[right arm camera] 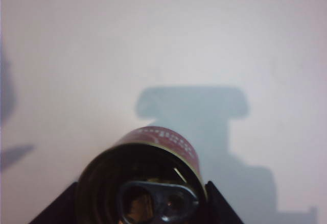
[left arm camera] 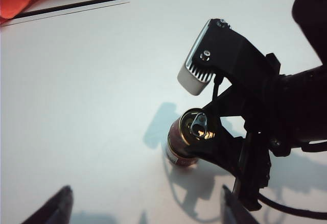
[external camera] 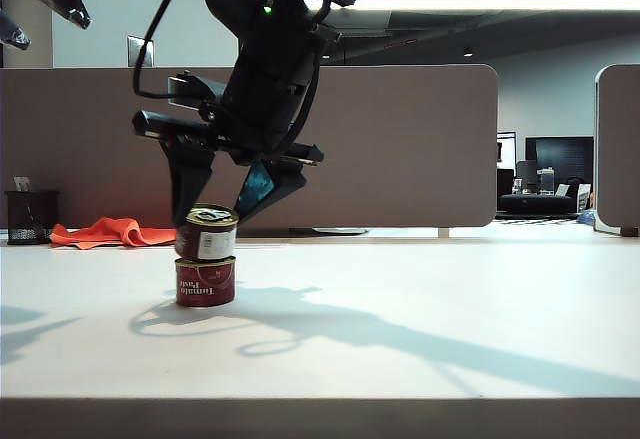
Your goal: Stack a can of tomatoes on the right onto the can of tomatoes on the left.
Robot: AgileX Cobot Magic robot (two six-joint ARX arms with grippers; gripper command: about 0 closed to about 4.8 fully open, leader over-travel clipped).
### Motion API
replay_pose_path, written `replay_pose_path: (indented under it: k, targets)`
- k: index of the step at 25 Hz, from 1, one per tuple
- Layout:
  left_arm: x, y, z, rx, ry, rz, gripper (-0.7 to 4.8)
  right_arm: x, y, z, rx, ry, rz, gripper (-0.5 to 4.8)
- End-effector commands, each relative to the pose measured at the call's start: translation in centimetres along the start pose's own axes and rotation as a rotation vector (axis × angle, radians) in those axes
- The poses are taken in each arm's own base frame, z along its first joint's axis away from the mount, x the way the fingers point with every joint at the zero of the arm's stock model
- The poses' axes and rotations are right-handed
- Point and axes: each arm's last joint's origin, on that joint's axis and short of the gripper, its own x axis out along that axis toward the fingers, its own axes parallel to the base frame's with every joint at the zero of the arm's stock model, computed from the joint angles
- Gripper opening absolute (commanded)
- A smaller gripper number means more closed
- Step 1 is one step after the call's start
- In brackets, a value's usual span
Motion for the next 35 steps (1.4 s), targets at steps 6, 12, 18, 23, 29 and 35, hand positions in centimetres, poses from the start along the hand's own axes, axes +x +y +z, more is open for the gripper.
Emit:
replay_pose_path:
  k: [6,12,18,23,29,35]
  targets:
    - [-0.2,0.0,0.3,0.007,-0.017,0.003,3.64,-1.6,0.5,1.8,-0.024,-0.057,0.022,4.32]
    - [-0.2,0.0,0.3,0.008,-0.019,0.004,3.63,-7.9,-0.4,5.7,-0.004,-0.219,-0.006,2.19]
    - [-0.5,0.0,0.6,0.036,-0.051,0.010,1.27,-16.1,-4.5,6.5,0.077,-0.329,-0.069,-0.06]
    - [-1.3,-0.2,0.7,0.034,-0.076,0.027,0.14,-22.1,-8.0,5.4,0.146,-0.368,-0.155,-0.06]
    - [-2.9,-0.4,0.7,0.035,-0.136,0.070,0.12,-26.5,-9.7,3.9,0.157,-0.409,-0.251,-0.06]
    - [-5.4,-0.9,0.6,0.050,-0.223,0.079,0.11,-29.7,-8.9,-0.8,0.147,-0.457,-0.350,-0.06]
